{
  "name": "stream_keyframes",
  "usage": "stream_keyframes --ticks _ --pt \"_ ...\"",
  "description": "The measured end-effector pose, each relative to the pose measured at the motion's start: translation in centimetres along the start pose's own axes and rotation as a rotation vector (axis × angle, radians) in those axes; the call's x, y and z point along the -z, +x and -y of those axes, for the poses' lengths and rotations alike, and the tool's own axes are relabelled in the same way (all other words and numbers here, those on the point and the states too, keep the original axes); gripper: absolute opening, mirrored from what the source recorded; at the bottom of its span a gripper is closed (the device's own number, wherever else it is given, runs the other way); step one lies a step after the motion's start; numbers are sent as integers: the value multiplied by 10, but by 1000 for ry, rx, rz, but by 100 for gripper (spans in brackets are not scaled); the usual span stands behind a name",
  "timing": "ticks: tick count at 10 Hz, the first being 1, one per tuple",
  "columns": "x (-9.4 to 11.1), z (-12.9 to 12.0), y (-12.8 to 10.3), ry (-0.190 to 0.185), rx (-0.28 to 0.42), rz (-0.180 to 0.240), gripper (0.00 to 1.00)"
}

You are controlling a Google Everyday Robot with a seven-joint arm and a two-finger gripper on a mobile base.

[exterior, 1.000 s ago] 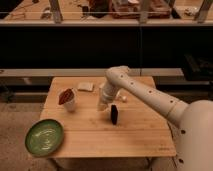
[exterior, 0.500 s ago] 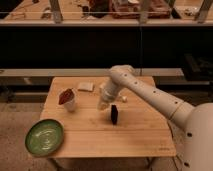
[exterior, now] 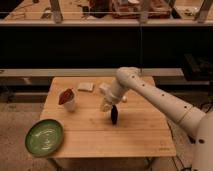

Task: Knock the eraser over

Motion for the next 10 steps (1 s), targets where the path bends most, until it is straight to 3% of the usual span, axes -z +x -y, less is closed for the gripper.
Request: stream_keyframes --ticks 3,8,10 --pt "9 21 2 21 -36 40 21" --pt "15 -15 21 19 -56 91 21" --pt "21 -11 22 39 -63 100 21"
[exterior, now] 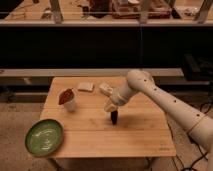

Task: Knock the eraser over

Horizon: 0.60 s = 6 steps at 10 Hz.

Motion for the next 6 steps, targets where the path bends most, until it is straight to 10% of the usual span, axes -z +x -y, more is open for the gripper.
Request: stream_keyframes --ticks 6 --pt "5 76 -10 45 -24 33 21"
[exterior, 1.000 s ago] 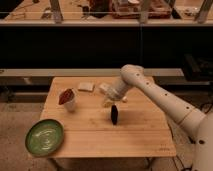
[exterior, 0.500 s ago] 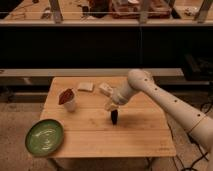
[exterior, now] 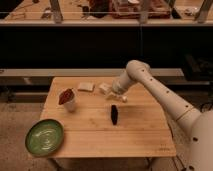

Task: Knock the eraser over

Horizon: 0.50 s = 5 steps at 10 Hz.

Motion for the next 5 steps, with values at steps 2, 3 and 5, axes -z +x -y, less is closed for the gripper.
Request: stream_keyframes --ticks 2,3,5 --pt "3 -1 9 -11 -9 7 21" --pt "5 -10 15 -21 -12 12 21" --pt "8 -36 25 -46 -11 21 21"
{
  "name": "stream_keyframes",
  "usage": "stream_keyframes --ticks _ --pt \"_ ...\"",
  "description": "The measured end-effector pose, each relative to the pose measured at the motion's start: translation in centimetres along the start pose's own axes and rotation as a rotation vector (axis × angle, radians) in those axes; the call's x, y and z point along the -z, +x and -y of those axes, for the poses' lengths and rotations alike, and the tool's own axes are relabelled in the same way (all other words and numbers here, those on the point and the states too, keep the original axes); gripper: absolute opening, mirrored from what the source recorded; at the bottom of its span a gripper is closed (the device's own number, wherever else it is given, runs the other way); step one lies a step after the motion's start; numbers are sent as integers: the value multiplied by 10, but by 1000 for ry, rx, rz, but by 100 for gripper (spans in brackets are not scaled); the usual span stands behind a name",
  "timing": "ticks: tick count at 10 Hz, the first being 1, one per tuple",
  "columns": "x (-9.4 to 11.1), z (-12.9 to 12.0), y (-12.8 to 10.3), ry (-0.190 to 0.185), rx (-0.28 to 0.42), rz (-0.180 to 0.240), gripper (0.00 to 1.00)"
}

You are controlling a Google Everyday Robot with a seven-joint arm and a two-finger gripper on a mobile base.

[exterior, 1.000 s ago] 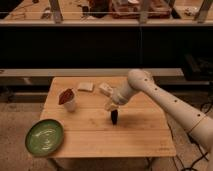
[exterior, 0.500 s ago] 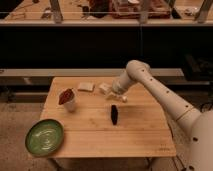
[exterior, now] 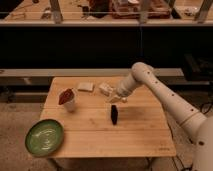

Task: Knock the eraser over

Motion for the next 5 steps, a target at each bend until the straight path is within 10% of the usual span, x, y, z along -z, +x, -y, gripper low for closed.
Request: stream_keyframes --ticks 5 --pt "14 -50 37 -36 -19 11 21"
